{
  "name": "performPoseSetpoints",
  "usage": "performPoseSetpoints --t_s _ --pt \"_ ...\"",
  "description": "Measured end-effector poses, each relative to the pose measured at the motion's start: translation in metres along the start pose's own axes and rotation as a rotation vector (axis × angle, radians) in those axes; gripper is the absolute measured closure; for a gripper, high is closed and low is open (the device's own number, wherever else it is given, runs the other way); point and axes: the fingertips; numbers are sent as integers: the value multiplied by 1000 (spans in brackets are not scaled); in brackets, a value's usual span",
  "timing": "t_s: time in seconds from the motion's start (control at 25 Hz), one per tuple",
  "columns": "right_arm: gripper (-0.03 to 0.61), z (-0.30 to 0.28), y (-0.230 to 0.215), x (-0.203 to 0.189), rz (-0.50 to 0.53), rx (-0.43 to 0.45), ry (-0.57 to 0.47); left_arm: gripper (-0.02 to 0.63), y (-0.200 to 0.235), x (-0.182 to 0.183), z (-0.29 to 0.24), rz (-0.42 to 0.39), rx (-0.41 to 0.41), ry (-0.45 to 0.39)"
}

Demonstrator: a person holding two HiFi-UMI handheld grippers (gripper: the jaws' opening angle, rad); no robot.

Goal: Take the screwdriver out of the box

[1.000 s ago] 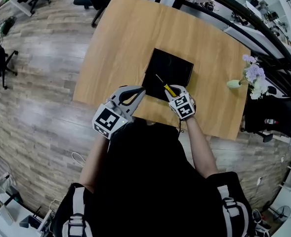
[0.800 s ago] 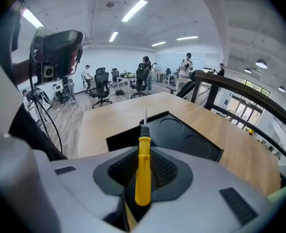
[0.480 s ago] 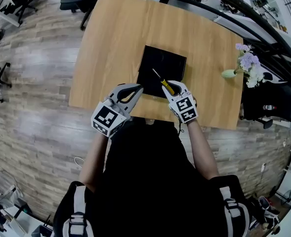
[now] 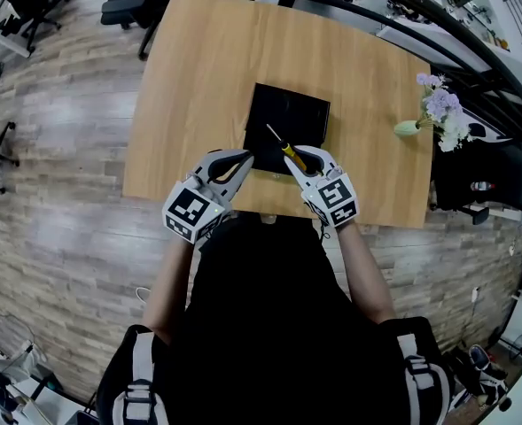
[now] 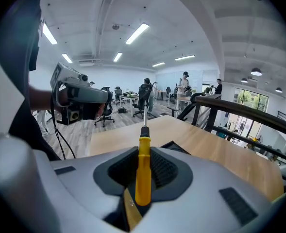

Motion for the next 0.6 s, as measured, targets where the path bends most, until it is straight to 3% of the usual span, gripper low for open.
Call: performPoseSetpoints --t_s 0.6 --pt "491 8 16 32 35 55 -104 592 7 -6 9 7 27 2"
Point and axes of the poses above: the fingertips, and each gripper's own axes: z backward along the fingers, y to its left, x out of its top, and after that the axes turned 2 degrees about x, right-handed
